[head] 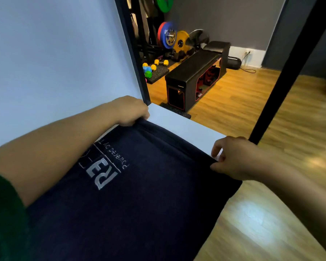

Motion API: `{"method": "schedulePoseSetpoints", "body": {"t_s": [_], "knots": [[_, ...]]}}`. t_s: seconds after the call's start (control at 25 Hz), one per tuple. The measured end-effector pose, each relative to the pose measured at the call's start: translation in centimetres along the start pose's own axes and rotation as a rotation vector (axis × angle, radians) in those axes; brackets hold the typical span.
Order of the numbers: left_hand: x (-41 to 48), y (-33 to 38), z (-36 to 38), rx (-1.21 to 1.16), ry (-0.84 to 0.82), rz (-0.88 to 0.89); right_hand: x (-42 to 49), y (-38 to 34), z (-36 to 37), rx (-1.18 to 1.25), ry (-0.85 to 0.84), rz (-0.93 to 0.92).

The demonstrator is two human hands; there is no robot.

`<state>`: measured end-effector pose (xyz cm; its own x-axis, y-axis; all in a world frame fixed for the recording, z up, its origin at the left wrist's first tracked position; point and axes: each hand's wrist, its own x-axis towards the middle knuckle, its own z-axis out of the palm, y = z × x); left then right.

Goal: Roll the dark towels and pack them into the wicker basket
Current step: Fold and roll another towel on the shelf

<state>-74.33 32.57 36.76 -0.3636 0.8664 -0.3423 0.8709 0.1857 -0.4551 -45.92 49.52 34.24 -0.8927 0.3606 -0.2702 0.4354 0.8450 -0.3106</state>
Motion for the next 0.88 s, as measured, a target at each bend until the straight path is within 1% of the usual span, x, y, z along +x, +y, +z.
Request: {"method": "schedulePoseSetpoints", "body": {"t_s": [0.08,0.12,0.2,0.24,0.28,0.32,0.4,0.52,0.56,0.64,0.72,0.76,0.8,0.88], "knots": [[-0.1,-0.2,0.6,-0.078,0.025,-0.035,-0.3,-0.7,0.2,0.056,0.018,0.037],[-0.2,0.0,1.2,-0.129,0.070,-0.076,-0.3,-1.0,0.4,0.072,0.037,0.065],[-0.5,1.1,2.9,-0.221,0.266,-0.204,-0.7,-1.4,0.5,0.028,0.131,0.095],[-0.6,2.0,3.7,-0.240,0.373,-0.276,-0.8,-1.4,0.6,-0.029,0.198,0.076],[-0.7,2.9,4.1,-0.236,0.430,-0.342,-1.0,-1.3,0.9,-0.082,0.257,0.044],[-0.7,3.6,4.1,-0.224,0.438,-0.397,-1.1,-1.1,1.2,-0.124,0.309,0.001],[-0.6,4.7,3.4,-0.196,0.399,-0.495,-1.2,-1.1,2.1,-0.199,0.375,-0.102],[0.6,6.4,1.3,-0.202,0.283,-0.639,-1.3,-1.2,3.3,-0.281,0.486,-0.287],[0.9,7.1,0.4,-0.265,0.232,-0.698,-1.5,-1.2,3.3,-0.275,0.485,-0.327],[1.5,7.7,-1.1,-0.475,0.175,-0.839,-1.5,-1.2,3.2,-0.256,0.466,-0.364],[1.2,7.7,-2.0,-0.730,0.173,-0.993,-1.8,-1.3,3.1,-0.230,0.500,-0.433],[1.0,7.7,-2.1,-0.816,0.186,-1.044,-2.0,-1.3,3.3,-0.228,0.515,-0.458],[0.9,8.0,-1.9,-0.833,0.189,-1.064,-1.8,-1.3,3.6,-0.220,0.520,-0.478],[0.8,9.4,-1.6,-0.645,0.144,-1.068,-1.4,-1.0,4.0,-0.208,0.518,-0.551]]}}
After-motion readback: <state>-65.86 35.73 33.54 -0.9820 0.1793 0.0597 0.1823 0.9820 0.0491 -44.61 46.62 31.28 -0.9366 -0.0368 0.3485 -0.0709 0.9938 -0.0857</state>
